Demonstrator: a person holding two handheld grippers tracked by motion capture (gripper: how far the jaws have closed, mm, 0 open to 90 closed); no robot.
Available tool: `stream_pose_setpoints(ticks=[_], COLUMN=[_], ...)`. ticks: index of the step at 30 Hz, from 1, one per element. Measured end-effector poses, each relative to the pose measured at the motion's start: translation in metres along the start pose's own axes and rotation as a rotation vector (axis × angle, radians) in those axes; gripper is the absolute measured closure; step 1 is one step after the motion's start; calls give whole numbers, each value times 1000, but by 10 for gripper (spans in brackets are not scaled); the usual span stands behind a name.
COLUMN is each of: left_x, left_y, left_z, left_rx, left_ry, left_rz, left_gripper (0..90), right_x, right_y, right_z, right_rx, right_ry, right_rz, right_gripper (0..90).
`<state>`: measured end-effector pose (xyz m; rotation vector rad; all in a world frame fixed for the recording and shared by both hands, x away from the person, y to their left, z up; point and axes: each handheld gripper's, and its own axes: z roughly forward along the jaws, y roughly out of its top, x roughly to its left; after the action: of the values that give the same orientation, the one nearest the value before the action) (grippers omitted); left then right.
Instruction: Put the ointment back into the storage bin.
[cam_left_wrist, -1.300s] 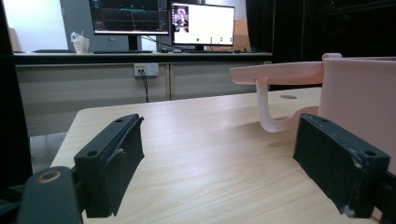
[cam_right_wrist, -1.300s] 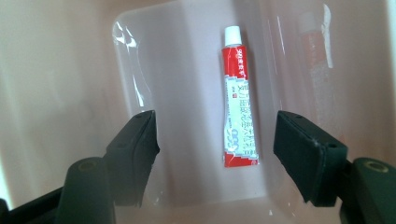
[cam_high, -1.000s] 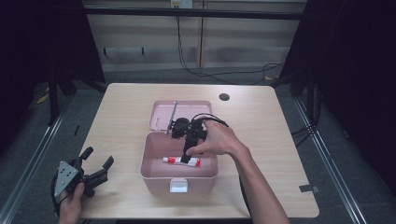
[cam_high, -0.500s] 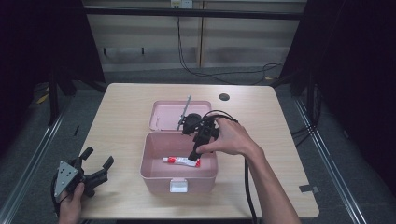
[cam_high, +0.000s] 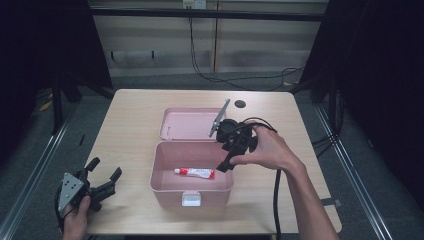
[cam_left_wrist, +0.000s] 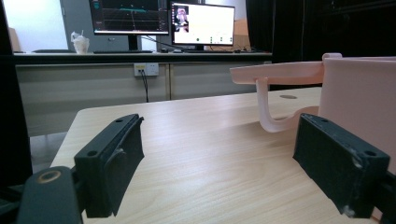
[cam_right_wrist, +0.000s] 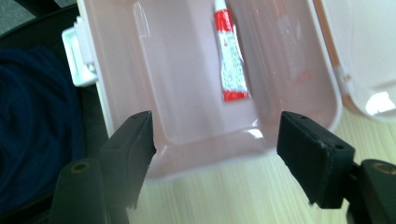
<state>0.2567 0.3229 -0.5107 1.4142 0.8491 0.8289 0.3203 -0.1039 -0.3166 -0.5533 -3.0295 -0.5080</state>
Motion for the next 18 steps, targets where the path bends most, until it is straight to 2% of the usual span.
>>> stream_pose_setpoints(ticks=[7, 12, 18], left_x=[0, 0, 0], left_y=[0, 0, 0], left_z=[0, 0, 0], left_rx=[0, 0, 0], left_ry=[0, 0, 1], left_rz=[0, 1, 1], left_gripper=[156, 156, 155], right_x=[1, 0, 0], right_y=[-20, -37, -53], right_z=[-11, -19, -19], right_rx=[9, -12, -8], right_ry=[-22, -39, -47], right_rz=[21, 35, 58], right_gripper=[250, 246, 244])
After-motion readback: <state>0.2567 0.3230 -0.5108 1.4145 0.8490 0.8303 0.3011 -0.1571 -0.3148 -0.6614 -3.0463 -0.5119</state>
